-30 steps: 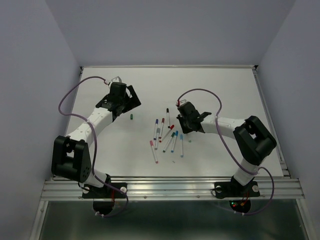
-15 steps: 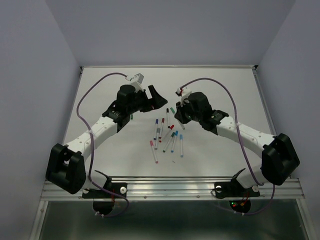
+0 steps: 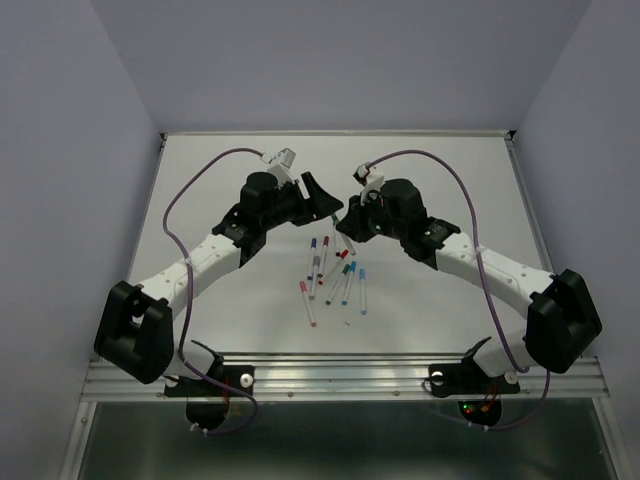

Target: Open the pen caps

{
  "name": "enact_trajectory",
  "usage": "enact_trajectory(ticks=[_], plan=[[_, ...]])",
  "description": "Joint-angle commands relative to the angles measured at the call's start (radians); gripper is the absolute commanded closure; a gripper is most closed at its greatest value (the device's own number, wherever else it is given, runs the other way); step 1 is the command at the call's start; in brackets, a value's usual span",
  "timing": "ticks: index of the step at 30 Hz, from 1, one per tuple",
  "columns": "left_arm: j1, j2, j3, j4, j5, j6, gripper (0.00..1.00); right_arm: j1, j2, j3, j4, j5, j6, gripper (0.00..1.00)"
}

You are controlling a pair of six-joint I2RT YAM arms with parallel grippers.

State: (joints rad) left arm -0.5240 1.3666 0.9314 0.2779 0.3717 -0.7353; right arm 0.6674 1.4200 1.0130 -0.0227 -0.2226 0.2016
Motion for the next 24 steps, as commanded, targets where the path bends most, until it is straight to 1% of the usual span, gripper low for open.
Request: enact_trajectory(ticks=[1,3,7,8,10,12,13,15,16,19,20,23,24], plan=[[-0.011,0.003,0.012,0.060,0.007,-0.006,0.24,-0.008,-0.018,0.067,0.076,-0.020,0.081,0.99],[-0.014,0.006,0.014,0.061,0.001,-0.007,0.25,-0.008,-0.015,0.076,0.078,-0.017,0.104,0.99],[-0.016,0.011,0.018,0.060,-0.004,-0.010,0.31,-0.008,-0.021,0.078,0.084,-0.020,0.122,0.99],[-0.018,0.014,0.021,0.061,-0.005,-0.010,0.37,-0.008,-0.021,0.070,0.093,-0.035,0.124,0.99],[-0.019,0.019,0.023,0.063,-0.004,-0.013,0.46,-0.008,-0.023,0.070,0.104,-0.046,0.127,0.99],[-0.021,0.025,0.026,0.064,-0.002,-0.015,0.52,-0.008,-0.020,0.072,0.104,-0.061,0.128,0.99],[-0.024,0.026,0.026,0.064,-0.005,-0.015,0.53,-0.008,-0.016,0.073,0.102,-0.063,0.130,0.99],[-0.027,0.031,0.027,0.063,-0.019,-0.015,0.62,-0.008,-0.010,0.076,0.102,-0.064,0.131,0.99],[-0.027,0.032,0.027,0.063,-0.019,-0.013,0.63,-0.008,-0.010,0.079,0.102,-0.064,0.133,0.99],[-0.027,0.035,0.026,0.060,-0.017,-0.010,0.76,-0.008,-0.006,0.084,0.102,-0.060,0.144,0.99],[-0.028,0.035,0.024,0.060,-0.016,-0.012,0.84,-0.008,-0.004,0.091,0.101,-0.058,0.148,0.99],[-0.028,0.037,0.026,0.055,-0.037,-0.019,0.95,-0.008,0.022,0.114,0.084,-0.080,0.154,0.99],[-0.028,0.037,0.027,0.055,-0.045,-0.021,0.97,-0.008,0.034,0.124,0.070,-0.113,0.145,0.99]])
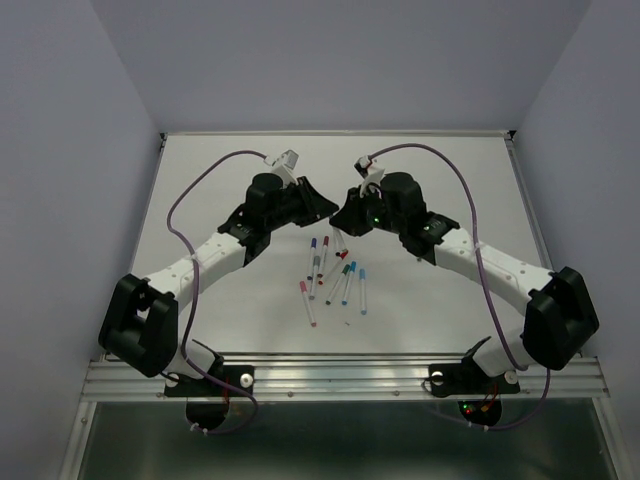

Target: Open the pen caps

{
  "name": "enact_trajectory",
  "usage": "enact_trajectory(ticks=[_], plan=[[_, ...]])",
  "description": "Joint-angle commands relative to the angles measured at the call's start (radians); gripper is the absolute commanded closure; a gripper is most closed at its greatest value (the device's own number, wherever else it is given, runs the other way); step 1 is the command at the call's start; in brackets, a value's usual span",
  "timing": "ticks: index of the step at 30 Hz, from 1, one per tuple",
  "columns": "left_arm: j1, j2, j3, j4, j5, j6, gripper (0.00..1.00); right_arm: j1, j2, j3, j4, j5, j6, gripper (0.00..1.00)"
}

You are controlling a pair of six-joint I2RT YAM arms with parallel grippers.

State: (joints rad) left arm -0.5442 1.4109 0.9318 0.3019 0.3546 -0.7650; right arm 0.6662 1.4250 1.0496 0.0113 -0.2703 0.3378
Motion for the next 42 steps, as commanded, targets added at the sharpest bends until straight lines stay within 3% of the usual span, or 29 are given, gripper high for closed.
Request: enact_trajectory(ticks=[1,6,13,18,29,36,37,39,41,42], plan=[[-0.008,-0.006,0.027,0.031,-0.045,0.007,0.99,-0.007,0.041,0.096,0.010,-0.085,0.004,0.99],[-0.008,0.010,0.062,0.032,-0.115,-0.036,1.00,-0.007,0.086,0.023,0.012,-0.277,-0.026,0.99],[0.003,0.060,0.234,-0.060,-0.428,-0.060,1.00,0.108,0.089,-0.153,0.000,-0.412,-0.031,0.99],[0.053,0.071,0.305,-0.049,-0.502,-0.066,1.00,0.144,0.011,-0.296,0.102,-0.504,0.122,0.99],[0.171,0.043,0.291,-0.088,-0.577,-0.114,1.00,0.153,-0.097,-0.388,0.115,-0.526,0.190,0.99],[0.187,0.007,0.236,-0.044,-0.442,-0.117,1.00,0.144,-0.133,-0.284,0.058,-0.324,0.101,0.99],[0.187,0.002,0.214,-0.041,-0.424,-0.119,1.00,0.144,-0.135,-0.260,0.050,-0.228,0.075,0.90],[0.176,-0.012,0.184,-0.026,-0.361,-0.109,1.00,0.130,-0.130,-0.189,0.039,-0.088,0.034,0.83],[0.168,-0.029,0.164,-0.029,-0.304,-0.105,1.00,0.096,-0.121,-0.117,0.033,-0.029,0.000,0.67],[0.158,-0.038,0.138,-0.027,-0.296,-0.106,1.00,0.087,-0.107,-0.094,0.033,0.024,-0.025,0.43]])
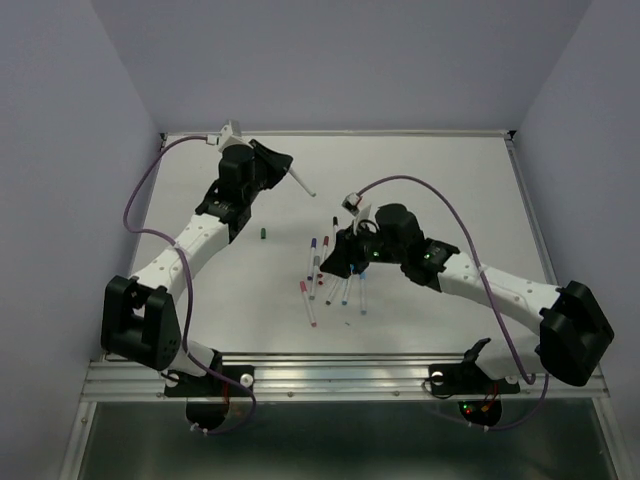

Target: Open the pen caps

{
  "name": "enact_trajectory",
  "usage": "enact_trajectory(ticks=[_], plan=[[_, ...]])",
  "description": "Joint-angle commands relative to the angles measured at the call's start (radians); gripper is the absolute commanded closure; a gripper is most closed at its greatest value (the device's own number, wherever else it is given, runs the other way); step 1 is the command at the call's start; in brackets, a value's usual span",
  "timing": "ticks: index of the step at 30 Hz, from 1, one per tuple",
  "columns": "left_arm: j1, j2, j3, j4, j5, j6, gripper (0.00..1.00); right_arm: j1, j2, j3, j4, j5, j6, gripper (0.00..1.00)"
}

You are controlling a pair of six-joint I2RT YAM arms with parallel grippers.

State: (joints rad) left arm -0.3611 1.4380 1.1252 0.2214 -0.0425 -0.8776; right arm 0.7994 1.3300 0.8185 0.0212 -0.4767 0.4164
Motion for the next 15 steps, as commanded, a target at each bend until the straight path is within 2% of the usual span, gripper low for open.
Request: enact_trajectory(ticks=[1,2,4,6,13,14,15], plan=[[-0.032,-0.073,-0.067,0.053,0.107,0.005,1.00,-0.057,-0.003,0.158,0.023,0.233,-0.122,0.41],[-0.038,-0.080,-0.079,0.053,0.125,0.005,1.00,-0.069,0.006,0.180,0.023,0.239,-0.136,0.40],[-0.055,-0.103,-0.102,0.052,0.138,0.005,1.00,-0.094,0.041,0.246,0.023,0.277,-0.160,0.27],[-0.068,-0.123,-0.116,0.052,0.150,0.003,1.00,-0.106,0.070,0.289,0.022,0.285,-0.188,0.22],[-0.113,-0.152,-0.139,0.061,0.174,-0.017,1.00,-0.106,0.208,0.447,0.000,0.244,-0.241,0.19],[-0.114,-0.154,-0.137,0.061,0.174,-0.018,1.00,-0.106,0.215,0.452,0.000,0.242,-0.243,0.19],[-0.116,-0.156,-0.142,0.061,0.173,-0.021,1.00,-0.106,0.225,0.459,0.000,0.230,-0.242,0.24]])
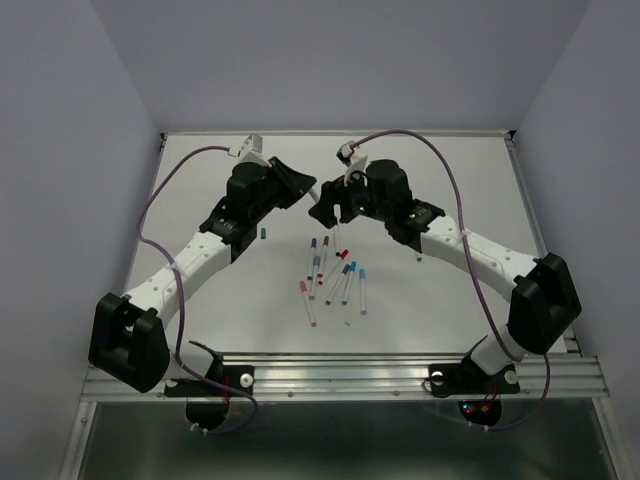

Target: Open the pen caps

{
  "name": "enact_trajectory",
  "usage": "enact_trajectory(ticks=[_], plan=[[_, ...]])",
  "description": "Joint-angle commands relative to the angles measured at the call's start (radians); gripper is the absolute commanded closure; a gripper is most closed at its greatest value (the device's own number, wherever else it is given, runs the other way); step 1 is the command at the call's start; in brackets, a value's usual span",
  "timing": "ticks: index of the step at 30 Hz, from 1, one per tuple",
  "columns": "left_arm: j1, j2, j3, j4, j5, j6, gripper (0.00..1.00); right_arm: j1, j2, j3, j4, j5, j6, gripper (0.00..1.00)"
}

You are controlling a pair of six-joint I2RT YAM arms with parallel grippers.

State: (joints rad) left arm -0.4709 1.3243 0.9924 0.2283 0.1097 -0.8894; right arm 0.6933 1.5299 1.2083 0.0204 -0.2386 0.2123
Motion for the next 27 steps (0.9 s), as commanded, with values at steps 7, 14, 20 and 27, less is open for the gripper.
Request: enact_trajectory(ticks=[7,14,20,27], plan=[[-0.011,-0.017,0.009,0.054,-0.022,-0.003,1.00,0.000,0.029,0.059,0.001,-0.122,-0.014,0.99],[0.060,0.093,0.109,0.052,-0.110,0.026,1.00,0.000,-0.126,-0.232,0.006,-0.261,0.056,0.99],[0.135,0.183,0.213,0.075,-0.134,0.033,1.00,0.041,-0.264,-0.450,0.038,-0.348,0.176,0.99],[0.160,0.217,0.244,0.057,-0.078,0.037,1.00,0.041,-0.313,-0.494,0.012,-0.219,0.205,0.99]])
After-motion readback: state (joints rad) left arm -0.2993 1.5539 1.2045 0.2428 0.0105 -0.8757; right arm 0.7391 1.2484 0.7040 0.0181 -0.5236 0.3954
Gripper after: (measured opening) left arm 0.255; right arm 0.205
